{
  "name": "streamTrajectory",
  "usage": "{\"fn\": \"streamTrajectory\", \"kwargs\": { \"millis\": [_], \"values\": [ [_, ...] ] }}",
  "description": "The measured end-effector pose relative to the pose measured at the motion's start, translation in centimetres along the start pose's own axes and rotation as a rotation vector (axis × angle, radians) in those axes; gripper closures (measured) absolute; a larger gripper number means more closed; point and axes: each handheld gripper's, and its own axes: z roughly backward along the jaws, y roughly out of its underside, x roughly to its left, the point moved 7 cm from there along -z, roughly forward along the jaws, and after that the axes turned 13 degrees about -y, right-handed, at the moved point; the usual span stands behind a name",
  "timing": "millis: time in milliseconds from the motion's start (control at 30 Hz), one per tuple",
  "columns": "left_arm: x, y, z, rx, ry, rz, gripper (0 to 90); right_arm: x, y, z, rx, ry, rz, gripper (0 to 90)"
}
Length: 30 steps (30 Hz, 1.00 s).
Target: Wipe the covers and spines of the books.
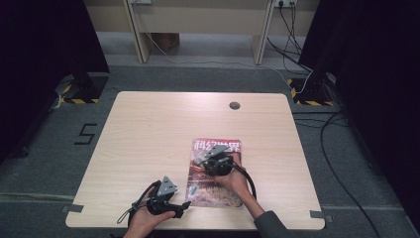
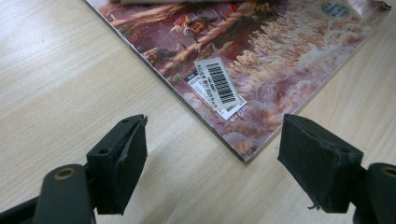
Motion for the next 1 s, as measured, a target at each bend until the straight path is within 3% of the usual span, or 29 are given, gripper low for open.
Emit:
{"fn": "streamTrajectory", "kwargs": {
  "millis": [133, 233, 300, 433, 600, 700, 833, 1000],
  "values": [
    [0.0, 0.0, -0.1, 0.0, 0.001, 0.002, 22.9, -1.5, 0.3, 0.5, -0.012, 0.02, -0.023, 71.5],
    [-0.2, 0.0, -0.2, 0.003, 0.005, -0.006, 22.9, -1.6, 0.4, 0.6, -0.011, 0.029, -0.031, 72.3],
    [-0.3, -0.1, -0.2, 0.001, 0.009, -0.007, 22.9, -1.2, 0.3, 0.4, -0.001, 0.04, -0.003, 72.8],
    [-0.3, 0.0, -0.2, 0.006, 0.01, -0.013, 22.9, 0.7, -0.2, -0.3, 0.0, -0.011, 0.019, 72.7],
    [-0.3, 0.0, -0.1, 0.005, 0.007, -0.014, 22.9, 4.0, -0.9, -1.4, 0.003, -0.099, 0.07, 72.5],
    [-0.3, -0.1, 0.0, -0.004, 0.008, -0.009, 22.9, 5.3, -1.0, -1.7, 0.014, -0.118, 0.103, 72.6],
    [-0.3, 0.0, 0.0, -0.005, 0.007, -0.01, 22.9, 5.5, -1.0, -1.7, 0.012, -0.13, 0.105, 72.5],
    [-0.3, 0.0, 0.1, -0.004, 0.008, -0.013, 22.9, 4.6, -0.9, -1.5, 0.018, -0.117, 0.091, 72.4]
  ]
}}
